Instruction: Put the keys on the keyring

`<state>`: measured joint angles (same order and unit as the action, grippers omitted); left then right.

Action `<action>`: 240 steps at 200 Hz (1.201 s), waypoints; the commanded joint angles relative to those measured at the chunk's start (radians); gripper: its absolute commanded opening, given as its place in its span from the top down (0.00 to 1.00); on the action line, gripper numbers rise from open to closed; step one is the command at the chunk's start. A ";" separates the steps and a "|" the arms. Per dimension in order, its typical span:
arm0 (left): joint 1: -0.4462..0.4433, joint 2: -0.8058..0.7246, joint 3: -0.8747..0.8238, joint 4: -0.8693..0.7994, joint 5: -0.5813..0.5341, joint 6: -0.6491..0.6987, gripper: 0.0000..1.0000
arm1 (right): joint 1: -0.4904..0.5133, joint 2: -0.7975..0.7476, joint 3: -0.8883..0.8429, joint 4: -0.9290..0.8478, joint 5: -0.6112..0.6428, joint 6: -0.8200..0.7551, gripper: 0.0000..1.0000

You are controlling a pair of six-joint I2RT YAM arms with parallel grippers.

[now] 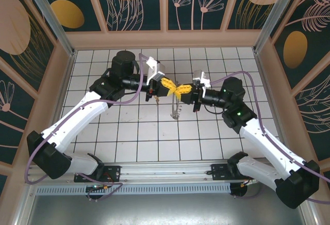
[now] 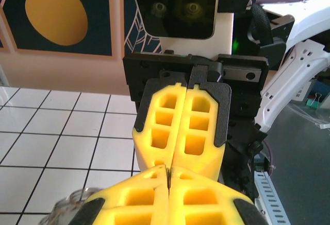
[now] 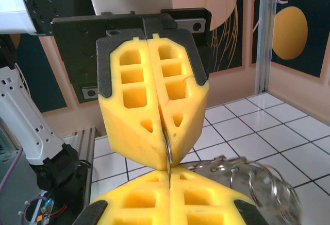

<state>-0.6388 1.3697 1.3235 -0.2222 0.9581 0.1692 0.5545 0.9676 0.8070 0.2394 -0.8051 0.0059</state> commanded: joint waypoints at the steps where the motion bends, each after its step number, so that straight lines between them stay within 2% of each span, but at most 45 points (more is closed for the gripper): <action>1: -0.022 -0.002 0.001 -0.107 -0.011 0.053 1.00 | 0.009 -0.005 0.075 -0.006 0.030 -0.017 1.00; 23: -0.023 -0.004 -0.006 -0.120 -0.007 0.054 1.00 | 0.008 0.002 0.087 -0.037 0.025 -0.020 1.00; 74: -0.023 -0.009 -0.002 -0.158 -0.015 0.062 0.82 | 0.008 -0.011 0.090 -0.065 0.031 -0.046 1.00; 102: -0.023 0.005 0.025 -0.222 -0.045 0.091 0.78 | 0.008 -0.013 0.099 -0.111 0.050 -0.079 1.00; 115: -0.023 0.012 0.040 -0.258 -0.074 0.113 0.80 | 0.008 -0.015 0.103 -0.128 0.055 -0.093 1.00; 151: -0.023 0.018 0.045 -0.287 -0.103 0.134 1.00 | 0.008 -0.014 0.110 -0.154 0.058 -0.108 1.00; 173: -0.023 0.014 0.035 -0.274 -0.100 0.129 1.00 | 0.008 -0.016 0.108 -0.161 0.065 -0.118 1.00; 197: -0.024 -0.001 -0.002 -0.229 -0.146 0.092 1.00 | 0.007 -0.030 0.099 -0.165 0.081 -0.113 1.00; 229: -0.023 0.027 -0.048 -0.227 -0.301 0.008 1.00 | -0.001 -0.068 0.032 -0.142 0.200 -0.040 1.00; 240: -0.023 0.044 -0.076 -0.230 -0.354 -0.024 0.96 | -0.002 -0.067 0.009 -0.154 0.266 -0.009 0.85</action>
<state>-0.6552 1.3842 1.2999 -0.4629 0.7410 0.2279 0.5575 0.9287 0.8639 0.0746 -0.6750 -0.0708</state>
